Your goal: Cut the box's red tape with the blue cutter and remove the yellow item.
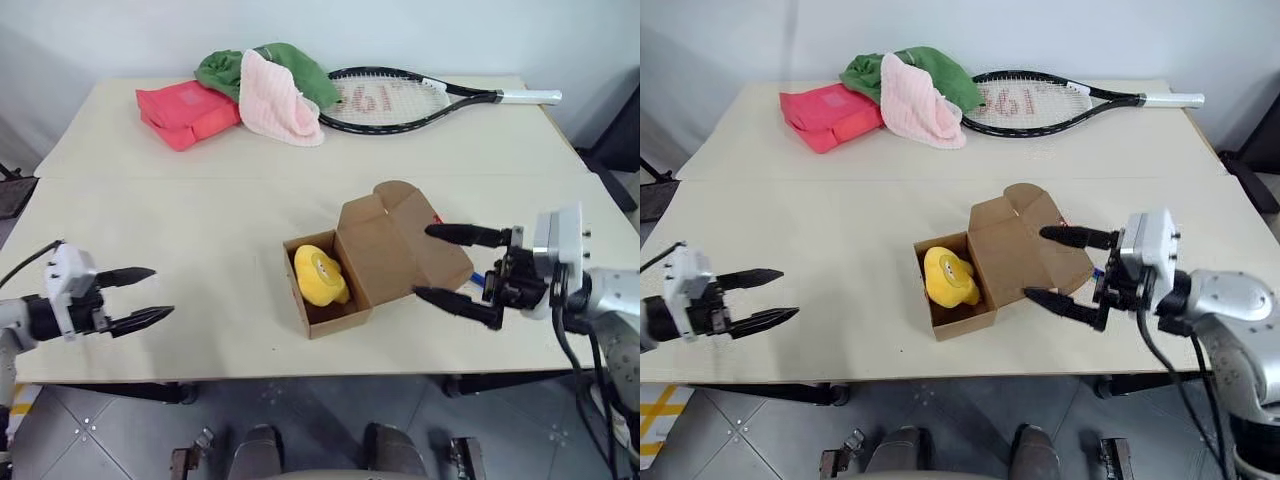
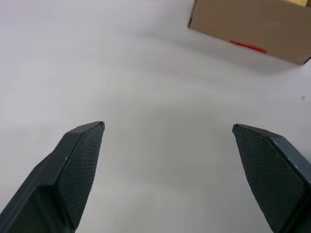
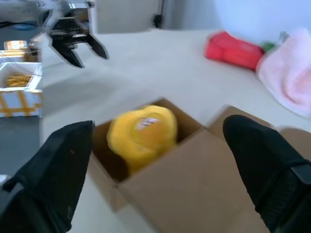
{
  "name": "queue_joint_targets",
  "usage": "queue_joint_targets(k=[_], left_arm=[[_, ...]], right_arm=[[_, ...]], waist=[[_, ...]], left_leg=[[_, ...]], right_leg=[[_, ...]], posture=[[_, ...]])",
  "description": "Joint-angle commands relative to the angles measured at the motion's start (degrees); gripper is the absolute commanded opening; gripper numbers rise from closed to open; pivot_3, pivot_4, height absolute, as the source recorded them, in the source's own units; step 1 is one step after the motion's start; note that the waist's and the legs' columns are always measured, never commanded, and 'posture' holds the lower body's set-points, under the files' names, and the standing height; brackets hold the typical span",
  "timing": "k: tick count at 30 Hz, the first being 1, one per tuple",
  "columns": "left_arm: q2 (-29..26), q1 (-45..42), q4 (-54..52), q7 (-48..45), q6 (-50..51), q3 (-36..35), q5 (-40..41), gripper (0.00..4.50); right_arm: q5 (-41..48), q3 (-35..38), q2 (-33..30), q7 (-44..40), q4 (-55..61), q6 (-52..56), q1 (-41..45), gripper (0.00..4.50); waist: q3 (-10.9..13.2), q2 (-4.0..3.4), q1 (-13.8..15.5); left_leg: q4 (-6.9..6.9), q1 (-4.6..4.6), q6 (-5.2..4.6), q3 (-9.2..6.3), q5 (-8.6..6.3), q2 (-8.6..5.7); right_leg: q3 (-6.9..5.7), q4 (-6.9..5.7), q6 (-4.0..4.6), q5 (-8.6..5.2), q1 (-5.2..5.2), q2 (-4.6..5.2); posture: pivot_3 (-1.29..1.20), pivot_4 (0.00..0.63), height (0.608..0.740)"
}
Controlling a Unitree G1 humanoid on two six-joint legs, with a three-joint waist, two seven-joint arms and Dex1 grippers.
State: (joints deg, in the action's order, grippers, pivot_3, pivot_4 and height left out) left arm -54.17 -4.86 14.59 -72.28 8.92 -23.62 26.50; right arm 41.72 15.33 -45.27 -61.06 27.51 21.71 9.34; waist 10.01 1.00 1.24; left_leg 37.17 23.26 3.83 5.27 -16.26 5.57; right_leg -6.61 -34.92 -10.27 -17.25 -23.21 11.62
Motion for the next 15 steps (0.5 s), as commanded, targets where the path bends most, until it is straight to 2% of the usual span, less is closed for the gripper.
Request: queue_joint_targets(k=[1, 4, 7, 11, 15], left_arm=[[-0.99, 3.32, -4.06, -2.4, 0.27, -3.55, 2.7, 4.49], [-0.71, 3.89, -9.91, -2.27, 4.16, -4.02, 6.05, 4.49], [-2.36, -2.03, -21.73, 0.88, 14.45, 1.73, 10.57, 4.49], [-1.49, -16.6, -28.99, 4.57, 24.5, 14.24, 10.03, 4.49], [2.06, -35.34, -28.37, 5.91, 35.82, 31.5, 3.91, 4.49]], right_arm=[[0.75, 0.78, 0.77, -0.35, 4.7, -2.44, -2.23, 4.5], [2.21, 0.76, 1.0, 1.6, 6.88, -1.54, -1.56, 4.5], [4.81, 2.59, -0.84, 1.7, 6.7, -0.21, 0.98, 4.5], [9.22, 4.59, -4.03, 1.1, 7.67, 3.22, 1.58, 4.5], [12.2, 5.61, -7.13, 2.48, 9.76, 6.83, 1.45, 4.5]], waist=[[0.0, -0.01, 0.0], [-0.01, 0.04, 0.31], [0.01, 0.07, 0.75], [-0.02, 0.1, 1.11], [-0.01, 0.09, 1.6]], left_leg=[[-0.01, -0.01, 0.0, 0.0, 0.0, 0.01], [0.05, -0.03, 0.0, -0.01, 0.0, 0.04], [0.14, -0.03, 0.0, -0.03, -0.01, 0.05], [0.25, -0.07, -0.04, -0.07, -0.06, 0.05], [0.31, -0.1, -0.03, -0.07, -0.06, 0.04]], right_leg=[[0.0, -0.02, 0.0, 0.0, 0.0, 0.0], [0.0, -0.13, 0.01, 0.0, -0.01, -0.01], [0.01, -0.18, 0.03, 0.01, 0.03, 0.0], [0.0, -0.16, 0.06, 0.04, 0.16, -0.02], [0.0, -0.2, 0.05, 0.04, 0.19, -0.05]], posture=[[0.0, 0.15, 0.74], [0.0, 0.15, 0.74], [0.0, 0.15, 0.74], [0.0, 0.15, 0.74], [0.0, 0.15, 0.74]])
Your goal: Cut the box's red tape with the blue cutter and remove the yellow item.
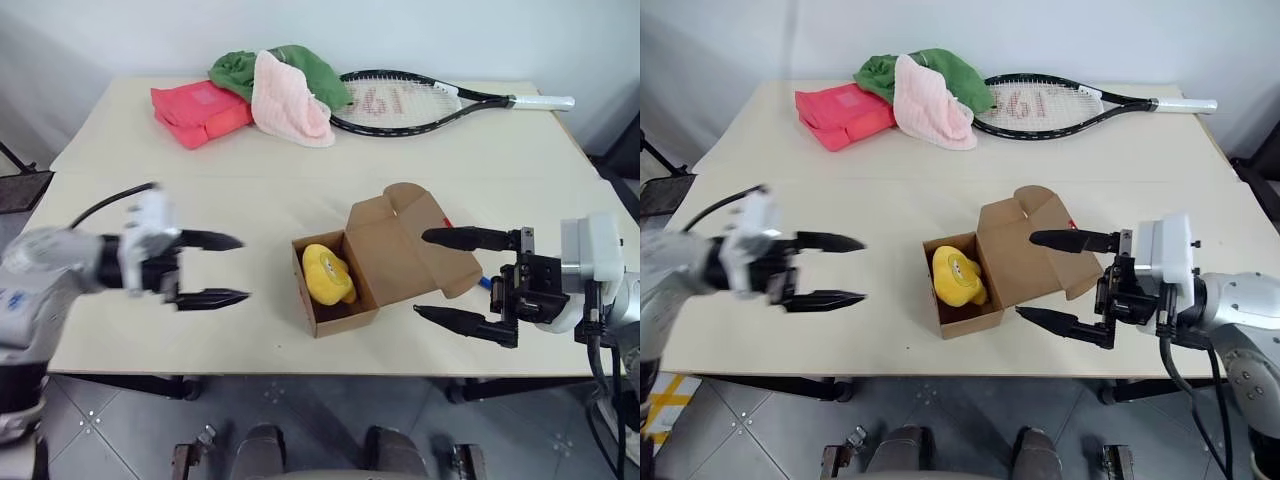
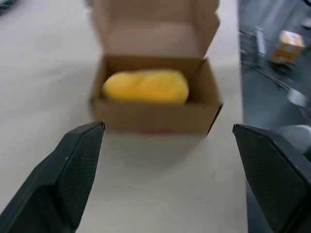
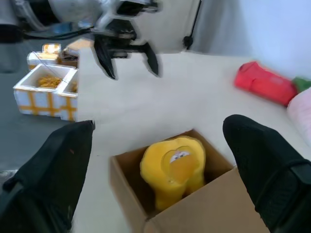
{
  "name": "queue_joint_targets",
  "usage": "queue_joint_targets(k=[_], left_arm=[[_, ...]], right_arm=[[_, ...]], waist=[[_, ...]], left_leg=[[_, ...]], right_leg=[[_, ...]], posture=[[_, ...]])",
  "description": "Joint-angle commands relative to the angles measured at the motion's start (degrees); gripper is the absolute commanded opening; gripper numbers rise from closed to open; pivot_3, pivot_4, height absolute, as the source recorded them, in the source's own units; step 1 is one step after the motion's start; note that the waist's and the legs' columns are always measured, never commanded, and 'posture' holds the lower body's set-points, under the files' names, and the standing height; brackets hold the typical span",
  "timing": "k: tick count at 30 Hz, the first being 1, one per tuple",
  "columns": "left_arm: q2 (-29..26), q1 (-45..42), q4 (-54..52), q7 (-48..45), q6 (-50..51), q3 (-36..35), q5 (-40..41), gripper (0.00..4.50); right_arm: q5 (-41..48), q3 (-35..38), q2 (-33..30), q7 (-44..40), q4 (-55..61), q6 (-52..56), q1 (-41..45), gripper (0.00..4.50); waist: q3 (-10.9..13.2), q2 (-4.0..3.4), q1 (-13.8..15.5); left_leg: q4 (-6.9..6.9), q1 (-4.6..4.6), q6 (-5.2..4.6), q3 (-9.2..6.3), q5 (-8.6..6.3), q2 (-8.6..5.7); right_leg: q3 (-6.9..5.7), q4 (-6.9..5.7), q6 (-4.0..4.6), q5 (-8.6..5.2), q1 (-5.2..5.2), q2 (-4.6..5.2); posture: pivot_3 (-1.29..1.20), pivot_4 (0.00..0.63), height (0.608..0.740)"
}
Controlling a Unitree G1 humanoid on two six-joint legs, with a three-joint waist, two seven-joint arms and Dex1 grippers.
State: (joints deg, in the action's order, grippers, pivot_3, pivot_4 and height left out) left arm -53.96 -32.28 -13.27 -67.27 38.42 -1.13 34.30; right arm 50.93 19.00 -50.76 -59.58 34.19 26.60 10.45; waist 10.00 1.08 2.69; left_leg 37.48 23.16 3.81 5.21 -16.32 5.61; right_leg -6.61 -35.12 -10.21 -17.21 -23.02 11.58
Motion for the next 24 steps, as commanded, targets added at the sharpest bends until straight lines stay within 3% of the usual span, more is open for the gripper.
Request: queue_joint_targets(k=[1, 4, 9, 16, 19, 24], left_arm=[[4.41, -12.04, 1.29, 1.84, 6.46, 12.52, -6.37, 4.49], [10.61, -21.38, 6.75, 2.34, 6.06, 20.64, -12.47, 4.49], [14.1, -26.82, 13.04, -1.23, 0.59, 30.13, -21.07, 4.49], [17.92, -27.8, 21.27, -2.95, -8.77, 34.33, -29.51, 4.49], [21.44, -28.33, 25.4, -2.79, -11.88, 34.12, -31.31, 3.88], [25.76, -30.21, 33.05, -3.05, -19.1, 33.11, -34.28, 2.37]], right_arm=[[3.29, 2.31, -1.94, 1.6, 3.69, 2.33, -0.02, 4.5], [4.73, 3.67, -2.52, 4.02, 5.7, 4.02, -1.22, 4.5], [7.69, 6.95, -3.5, 8.27, 9.99, 6.85, -4.37, 4.5], [11.2, 15.62, -5.27, 11.26, 14.5, 10.43, -13.35, 4.5], [10.97, 17.96, -5.24, 12.27, 15.33, 10.61, -15.85, 4.5], [11.02, 19.58, -5.1, 14.23, 16.29, 10.68, -17.78, 4.5]], waist=[[0.0, 0.01, 0.17], [0.02, 0.04, 0.46], [0.03, 0.02, 0.11], [0.06, 0.09, 0.72], [0.06, 0.09, 1.03], [0.07, 0.11, 1.29]], left_leg=[[0.03, 0.02, 0.0, 0.0, 0.0, 0.0], [0.13, 0.05, -0.01, 0.0, -0.01, -0.01], [0.12, 0.05, -0.05, 0.01, -0.04, 0.01], [0.3, 0.12, -0.1, 0.0, -0.08, 0.01], [0.46, 0.11, -0.15, -0.01, -0.13, 0.01], [0.52, 0.1, -0.17, -0.02, -0.15, 0.01]], right_leg=[[-0.01, 0.03, 0.0, 0.0, 0.0, -0.01], [-0.01, 0.04, 0.0, 0.0, 0.03, -0.02], [0.01, 0.12, 0.0, 0.0, 0.01, -0.04], [0.0, 0.13, 0.0, 0.0, 0.06, -0.03], [-0.01, 0.14, 0.02, 0.02, 0.2, -0.02], [-0.01, 0.15, 0.05, 0.03, 0.24, -0.02]], posture=[[0.0, 0.15, 0.74], [0.0, 0.15, 0.74], [0.0, 0.15, 0.74], [0.0, 0.15, 0.74], [0.0, 0.15, 0.74], [0.0, 0.15, 0.74]])
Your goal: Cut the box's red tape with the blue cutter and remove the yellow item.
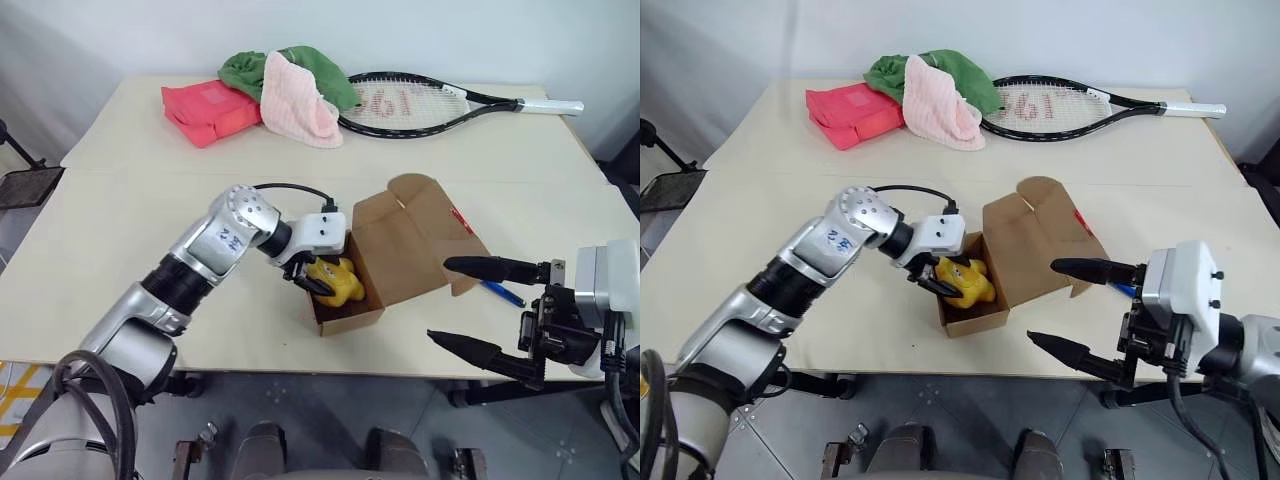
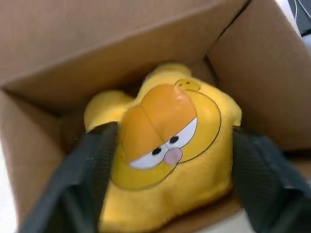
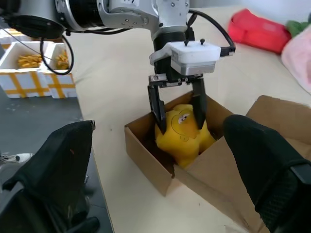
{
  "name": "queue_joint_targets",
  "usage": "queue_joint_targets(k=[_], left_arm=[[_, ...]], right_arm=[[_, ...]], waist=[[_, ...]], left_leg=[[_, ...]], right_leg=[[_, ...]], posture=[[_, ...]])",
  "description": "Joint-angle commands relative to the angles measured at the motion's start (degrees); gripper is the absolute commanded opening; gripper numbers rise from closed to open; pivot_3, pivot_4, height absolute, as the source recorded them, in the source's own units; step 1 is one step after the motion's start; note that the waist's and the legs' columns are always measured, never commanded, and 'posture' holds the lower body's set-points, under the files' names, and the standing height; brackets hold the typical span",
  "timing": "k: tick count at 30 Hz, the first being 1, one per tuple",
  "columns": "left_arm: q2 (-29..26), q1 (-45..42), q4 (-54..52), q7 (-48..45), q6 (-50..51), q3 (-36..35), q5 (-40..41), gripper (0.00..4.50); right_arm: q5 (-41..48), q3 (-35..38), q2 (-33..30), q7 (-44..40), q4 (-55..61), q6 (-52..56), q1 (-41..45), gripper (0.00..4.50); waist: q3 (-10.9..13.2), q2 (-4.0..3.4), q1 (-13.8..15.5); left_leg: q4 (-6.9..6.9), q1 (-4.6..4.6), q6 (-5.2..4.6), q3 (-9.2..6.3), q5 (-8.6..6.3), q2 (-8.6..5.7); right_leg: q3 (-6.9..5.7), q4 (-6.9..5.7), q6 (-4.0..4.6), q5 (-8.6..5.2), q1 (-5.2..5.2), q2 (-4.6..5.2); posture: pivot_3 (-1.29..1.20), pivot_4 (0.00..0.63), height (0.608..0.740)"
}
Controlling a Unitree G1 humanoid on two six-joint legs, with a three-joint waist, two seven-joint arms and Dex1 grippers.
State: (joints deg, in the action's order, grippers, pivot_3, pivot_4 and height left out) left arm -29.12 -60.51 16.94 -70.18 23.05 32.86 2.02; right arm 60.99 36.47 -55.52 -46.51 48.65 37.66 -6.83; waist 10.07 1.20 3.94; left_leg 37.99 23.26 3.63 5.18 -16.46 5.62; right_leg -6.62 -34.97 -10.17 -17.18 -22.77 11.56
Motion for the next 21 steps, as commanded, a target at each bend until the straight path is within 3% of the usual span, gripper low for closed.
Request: queue_joint_targets(k=[1, 8, 14, 17, 21], left_arm=[[1.53, -2.51, 4.23, -0.33, -5.51, -1.24, -2.35, 2.06], [5.27, -5.9, 10.69, -3.58, -11.63, -7.89, 1.5, 0.05], [5.29, -5.18, 12.66, -7.17, -11.34, -22.69, 13.52, 0.02], [2.78, -2.22, 12.06, -4.13, -9.26, -32.71, 19.83, 0.02], [-4.16, 8.69, 4.83, 1.69, -4.18, -43.76, 24.66, 0.02]], right_arm=[[0.79, 2.29, -0.32, 1.25, 1.96, -0.47, -0.88, 4.5], [-0.16, 1.88, 1.03, 2.31, 1.23, -1.73, -2.27, 4.5], [0.14, -2.39, 3.51, 2.95, -0.14, -3.54, -0.53, 4.5], [-0.87, -6.21, 5.31, 2.91, -1.3, -5.28, 1.91, 4.5], [-4.13, -14.02, 8.25, 1.57, -3.03, -8.06, 6.8, 4.5]], waist=[[0.0, 0.0, 0.05], [0.03, 0.04, 0.2], [0.03, 0.05, -0.27], [0.03, 0.04, -1.11], [0.01, 0.01, -3.0]], left_leg=[[0.0, 0.0, 0.0, 0.0, 0.0, 0.0], [0.01, 0.01, -0.01, 0.0, 0.0, 0.0], [0.0, 0.01, -0.01, -0.01, -0.01, 0.01], [-0.04, -0.02, -0.01, -0.01, 0.0, 0.03], [-0.17, -0.14, -0.01, -0.02, 0.0, 0.05]], right_leg=[[0.0, 0.0, 0.0, 0.0, 0.0, 0.0], [0.0, 0.01, -0.01, 0.01, 0.0, 0.0], [-0.01, -0.01, -0.02, 0.01, 0.0, 0.0], [-0.02, -0.02, -0.03, 0.02, 0.0, -0.01], [-0.02, -0.07, -0.05, 0.02, 0.0, -0.01]], posture=[[0.0, 0.15, 0.74], [0.0, 0.15, 0.74], [0.0, 0.15, 0.74], [0.0, 0.15, 0.74], [0.0, 0.15, 0.74]])
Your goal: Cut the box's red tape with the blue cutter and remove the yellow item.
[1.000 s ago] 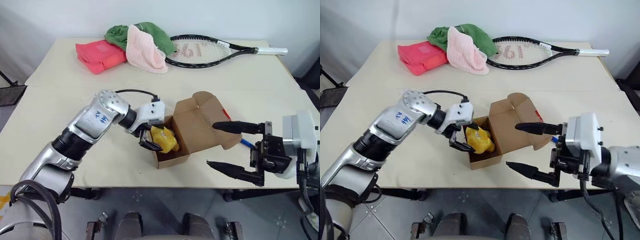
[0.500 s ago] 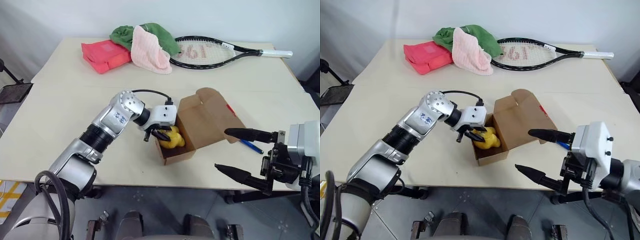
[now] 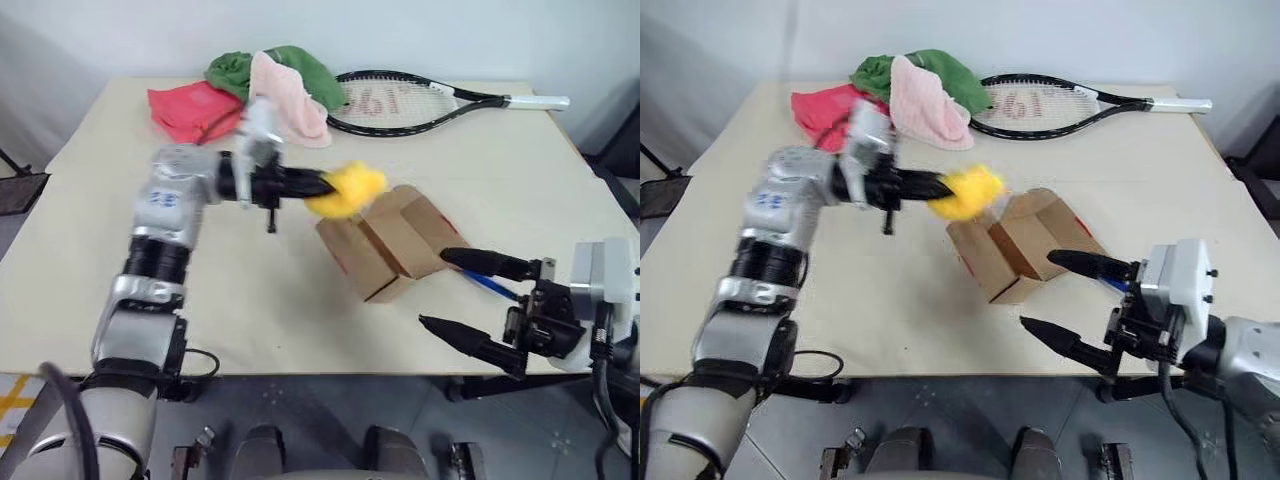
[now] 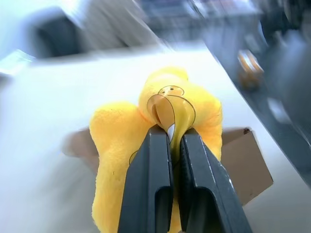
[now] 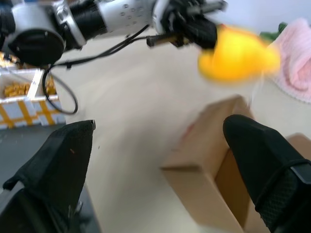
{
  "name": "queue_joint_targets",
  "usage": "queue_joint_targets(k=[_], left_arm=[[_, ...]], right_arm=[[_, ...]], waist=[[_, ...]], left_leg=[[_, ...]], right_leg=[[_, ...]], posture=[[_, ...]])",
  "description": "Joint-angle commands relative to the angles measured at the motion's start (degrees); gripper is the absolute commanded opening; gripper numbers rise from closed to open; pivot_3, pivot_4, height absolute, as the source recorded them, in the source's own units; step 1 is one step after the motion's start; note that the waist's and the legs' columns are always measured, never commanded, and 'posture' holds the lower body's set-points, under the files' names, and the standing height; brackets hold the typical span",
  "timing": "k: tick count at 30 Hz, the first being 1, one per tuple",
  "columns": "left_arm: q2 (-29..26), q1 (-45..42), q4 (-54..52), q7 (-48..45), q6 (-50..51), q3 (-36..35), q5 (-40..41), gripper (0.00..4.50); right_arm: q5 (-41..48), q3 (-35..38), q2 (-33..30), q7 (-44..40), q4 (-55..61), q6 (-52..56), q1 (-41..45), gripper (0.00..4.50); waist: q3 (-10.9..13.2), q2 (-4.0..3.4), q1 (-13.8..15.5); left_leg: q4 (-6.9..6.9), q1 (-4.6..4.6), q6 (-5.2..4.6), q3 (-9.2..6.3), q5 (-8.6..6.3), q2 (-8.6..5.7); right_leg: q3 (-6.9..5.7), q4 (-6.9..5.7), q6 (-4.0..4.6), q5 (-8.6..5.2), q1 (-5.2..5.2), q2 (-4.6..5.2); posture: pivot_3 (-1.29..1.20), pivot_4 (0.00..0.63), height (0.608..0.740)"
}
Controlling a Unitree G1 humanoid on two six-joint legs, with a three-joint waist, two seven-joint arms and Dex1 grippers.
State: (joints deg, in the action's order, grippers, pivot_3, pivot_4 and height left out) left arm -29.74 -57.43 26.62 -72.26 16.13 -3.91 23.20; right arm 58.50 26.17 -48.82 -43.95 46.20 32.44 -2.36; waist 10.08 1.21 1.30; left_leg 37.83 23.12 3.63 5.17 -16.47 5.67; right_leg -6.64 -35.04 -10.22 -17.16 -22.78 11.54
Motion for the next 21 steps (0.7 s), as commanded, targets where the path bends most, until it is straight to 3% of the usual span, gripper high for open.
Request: queue_joint_targets(k=[1, 4, 8, 15, 21], left_arm=[[-5.57, 9.78, -5.73, 5.47, 1.71, -9.25, 2.84, 0.02], [-10.01, 22.78, -7.59, 10.03, -3.15, -15.35, 0.4, 0.02], [-11.58, 36.4, -10.31, 14.78, -7.15, -20.72, -0.12, 0.02], [-11.29, 47.01, -15.18, 16.67, -6.17, -22.82, 2.84, 2.13], [-18.1, 50.08, -19.94, 13.91, 0.11, -27.98, 7.88, 3.94]], right_arm=[[-2.78, -6.07, 2.64, -1.55, -1.15, -3.73, 3.76, 4.5], [-8.01, -13.4, 6.43, -3.85, -3.91, -7.6, 7.73, 4.5], [-16.04, -20.76, 11.78, -8.29, -10.04, -15.18, 10.37, 4.5], [-23.1, -22.76, 14.24, -12.56, -19.39, -23.1, 11.95, 4.5], [-20.49, -18.85, 11.71, -13.85, -18.79, -21.18, 9.97, 4.5]], waist=[[0.0, 0.0, -0.5], [0.0, 0.01, -1.18], [0.0, 0.12, -0.96], [-0.05, 0.2, 0.6], [-0.05, 0.19, -0.1]], left_leg=[[-0.02, -0.06, 0.0, 0.01, 0.0, 0.01], [-0.12, -0.07, 0.0, 0.0, 0.0, 0.01], [-0.12, -0.04, 0.06, 0.01, -0.03, 0.02], [0.14, 0.03, 0.08, -0.03, -0.08, 0.03], [0.03, -0.01, 0.17, 0.02, -0.13, 0.1]], right_leg=[[0.0, -0.01, 0.0, 0.0, 0.0, -0.01], [-0.02, -0.02, -0.02, 0.01, 0.0, 0.0], [-0.05, 0.0, -0.03, 0.02, -0.02, 0.0], [-0.07, 0.01, -0.03, 0.02, 0.11, 0.01], [-0.09, -0.05, -0.03, 0.02, -0.01, -0.02]], posture=[[0.0, 0.15, 0.74], [0.0, 0.15, 0.74], [0.0, 0.15, 0.74], [0.0, 0.15, 0.74], [0.0, 0.15, 0.74]])
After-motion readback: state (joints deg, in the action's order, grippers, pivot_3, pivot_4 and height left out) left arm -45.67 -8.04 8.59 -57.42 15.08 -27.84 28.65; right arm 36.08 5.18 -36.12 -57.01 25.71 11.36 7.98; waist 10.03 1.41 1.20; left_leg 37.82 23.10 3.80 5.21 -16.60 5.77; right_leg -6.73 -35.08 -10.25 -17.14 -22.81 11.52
